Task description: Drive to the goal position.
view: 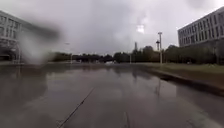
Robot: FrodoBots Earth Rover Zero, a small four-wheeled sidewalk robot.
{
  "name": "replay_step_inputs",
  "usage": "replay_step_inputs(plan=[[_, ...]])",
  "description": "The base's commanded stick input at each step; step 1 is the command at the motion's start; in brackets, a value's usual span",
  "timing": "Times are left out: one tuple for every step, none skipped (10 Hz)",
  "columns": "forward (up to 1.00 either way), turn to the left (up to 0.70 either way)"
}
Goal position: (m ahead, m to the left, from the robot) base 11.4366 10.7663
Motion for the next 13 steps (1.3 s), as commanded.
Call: replay_step_inputs(plan=[[0.7,0.0],[0.7,-0.21],[0.7,-0.34],[0.7,-0.25],[0.7,-0.12],[0.7,-0.05],[0.7,0.0],[0.7,0.0],[0.7,0.0],[0.7,0.0],[0.7,0.0],[0.7,0.0],[0.7,0.0]])
